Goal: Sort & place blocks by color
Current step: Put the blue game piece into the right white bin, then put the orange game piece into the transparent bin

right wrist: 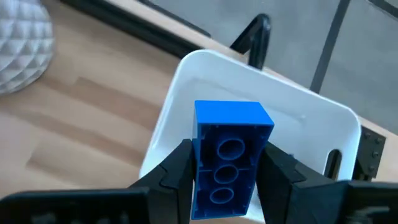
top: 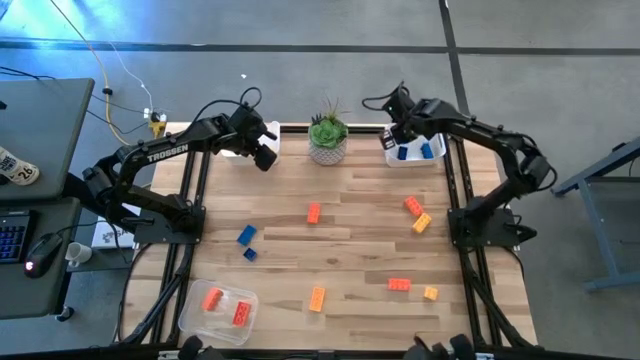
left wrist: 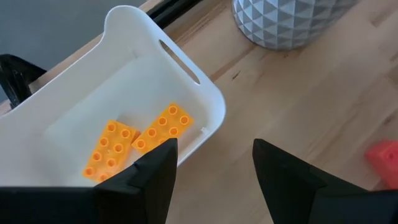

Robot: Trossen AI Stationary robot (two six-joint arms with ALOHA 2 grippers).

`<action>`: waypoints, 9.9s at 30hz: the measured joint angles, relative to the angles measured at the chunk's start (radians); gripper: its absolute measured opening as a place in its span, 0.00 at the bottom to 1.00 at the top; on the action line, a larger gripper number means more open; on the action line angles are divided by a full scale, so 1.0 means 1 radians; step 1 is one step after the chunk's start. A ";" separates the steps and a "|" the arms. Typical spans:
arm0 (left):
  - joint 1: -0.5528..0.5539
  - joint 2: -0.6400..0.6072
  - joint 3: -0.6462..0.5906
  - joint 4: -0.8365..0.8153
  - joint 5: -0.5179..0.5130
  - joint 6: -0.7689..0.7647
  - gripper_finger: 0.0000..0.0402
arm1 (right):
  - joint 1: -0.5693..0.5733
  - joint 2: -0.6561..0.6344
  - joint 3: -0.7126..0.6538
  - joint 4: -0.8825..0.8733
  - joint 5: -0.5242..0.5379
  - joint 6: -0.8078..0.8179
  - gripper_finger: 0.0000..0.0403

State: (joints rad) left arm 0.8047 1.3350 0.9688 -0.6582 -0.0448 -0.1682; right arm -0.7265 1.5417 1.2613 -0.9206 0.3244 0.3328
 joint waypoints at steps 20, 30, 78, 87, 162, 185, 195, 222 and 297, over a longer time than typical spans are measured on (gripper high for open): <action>0.000 0.000 0.000 0.012 -0.023 -0.065 0.49 | -0.088 0.189 0.000 0.006 -0.042 -0.002 0.37; 0.000 0.000 0.000 0.012 -0.019 -0.068 0.49 | -0.087 0.189 0.000 0.009 0.006 -0.038 0.45; 0.000 0.000 0.000 -0.034 0.131 -0.004 0.49 | 0.228 -0.072 0.000 -0.377 -0.256 0.166 0.46; 0.000 0.000 0.000 -0.034 0.128 0.075 0.49 | 0.332 -0.072 0.000 -0.429 -0.274 0.268 0.46; 0.000 0.000 0.000 0.009 0.175 -0.241 0.49 | 0.383 -0.042 -0.547 0.030 -0.397 0.310 0.27; -0.177 0.000 0.000 0.215 0.366 -0.593 0.49 | 0.510 -0.044 0.058 0.091 -0.111 0.098 0.27; -0.268 0.000 0.000 0.508 0.349 -0.734 0.49 | 0.520 -0.045 0.089 0.256 -0.072 -0.109 0.27; -0.304 0.043 0.000 0.550 0.171 -0.736 0.49 | 0.525 0.211 0.123 0.450 -0.098 -0.220 0.27; -0.703 -0.281 0.000 -0.387 0.319 -0.575 0.18 | 0.437 0.270 0.159 0.428 -0.137 -0.262 0.64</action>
State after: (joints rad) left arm 0.1019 1.0539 0.9685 -1.0448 0.2742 -0.7435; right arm -0.2893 1.8114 1.4200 -0.4923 0.1875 0.0704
